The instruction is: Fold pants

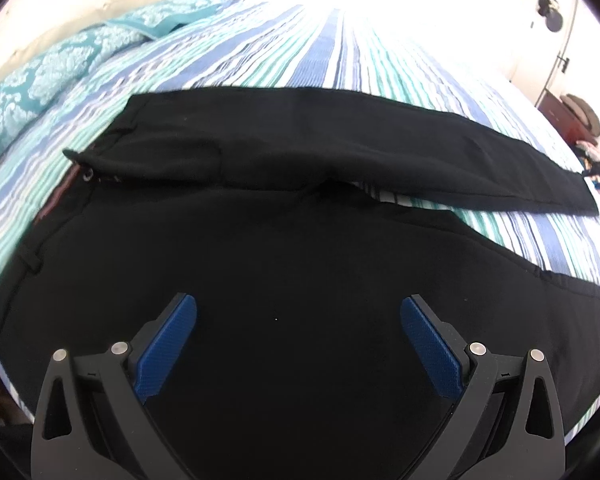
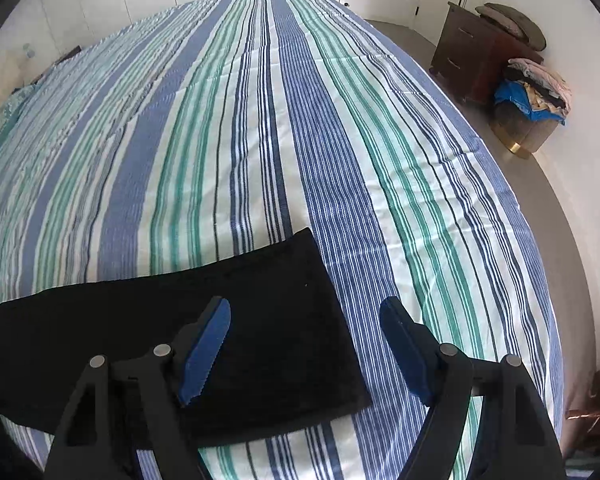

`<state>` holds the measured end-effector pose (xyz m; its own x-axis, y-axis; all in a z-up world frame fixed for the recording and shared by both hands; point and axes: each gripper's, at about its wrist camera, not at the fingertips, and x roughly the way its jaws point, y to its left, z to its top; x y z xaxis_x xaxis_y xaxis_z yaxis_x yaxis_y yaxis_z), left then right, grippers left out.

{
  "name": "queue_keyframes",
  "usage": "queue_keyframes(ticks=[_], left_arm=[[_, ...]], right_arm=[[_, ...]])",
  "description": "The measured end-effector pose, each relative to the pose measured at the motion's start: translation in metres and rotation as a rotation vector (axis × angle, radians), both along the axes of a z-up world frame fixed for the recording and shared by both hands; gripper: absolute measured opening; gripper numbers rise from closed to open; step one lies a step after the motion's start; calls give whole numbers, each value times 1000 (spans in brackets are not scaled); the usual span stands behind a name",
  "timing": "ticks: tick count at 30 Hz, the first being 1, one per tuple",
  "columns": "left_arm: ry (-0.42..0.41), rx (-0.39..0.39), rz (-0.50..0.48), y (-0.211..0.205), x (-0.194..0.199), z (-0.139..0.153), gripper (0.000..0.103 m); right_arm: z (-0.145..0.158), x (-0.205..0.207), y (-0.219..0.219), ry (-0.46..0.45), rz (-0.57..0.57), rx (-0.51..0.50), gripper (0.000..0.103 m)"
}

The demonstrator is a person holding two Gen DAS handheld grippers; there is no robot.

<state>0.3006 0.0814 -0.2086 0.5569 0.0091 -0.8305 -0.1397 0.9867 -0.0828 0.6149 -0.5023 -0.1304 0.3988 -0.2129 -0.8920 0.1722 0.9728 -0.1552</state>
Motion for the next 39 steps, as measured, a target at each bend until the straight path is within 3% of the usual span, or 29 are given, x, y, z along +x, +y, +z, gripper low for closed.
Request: queue_keyframes(ticks=[4, 6, 8, 12, 15, 19, 23, 26, 30, 32, 34, 35, 37, 38, 39], left_arm=[[11, 41, -6, -3, 2, -6, 102], [12, 64, -17, -6, 2, -8, 102], [10, 71, -19, -7, 3, -8, 102], [3, 42, -12, -4, 1, -4, 102], [-9, 2, 3, -3, -4, 3, 102], [-48, -22, -1, -6, -15, 24, 102], [-95, -50, -31, -12, -35, 53, 102], [-93, -69, -53, -18, -58, 62, 102], [-43, -77, -96, -28, -84, 50, 102], [-31, -63, -109, -31, -87, 43, 102], [-21, -67, -107, -31, -85, 39, 102], [-23, -71, -107, -31, -84, 37, 102], [-15, -57, -99, -31, -81, 31, 102], [-10, -53, -96, -31, -80, 29, 102], [-3, -53, -94, -30, -78, 26, 102]], right_arm=[[-27, 20, -11, 19, -26, -38, 71], [-34, 25, -16, 18, -8, 38, 26], [-26, 21, -10, -19, 23, 18, 10], [13, -17, 23, -104, 161, 12, 6], [57, -76, 70, -185, 325, 52, 6], [101, -202, 153, -223, 562, 137, 6], [97, -330, 198, -182, 641, 226, 6], [65, -403, 192, -124, 553, 217, 6], [14, -428, 151, -65, 282, 195, 8], [14, -431, 137, -99, 152, 210, 8], [29, -439, 129, -213, 47, 262, 8], [33, -443, 128, -250, 9, 284, 9], [37, -448, 135, -300, -38, 320, 26], [39, -450, 140, -316, -44, 329, 75], [38, -455, 148, -340, -47, 341, 98]])
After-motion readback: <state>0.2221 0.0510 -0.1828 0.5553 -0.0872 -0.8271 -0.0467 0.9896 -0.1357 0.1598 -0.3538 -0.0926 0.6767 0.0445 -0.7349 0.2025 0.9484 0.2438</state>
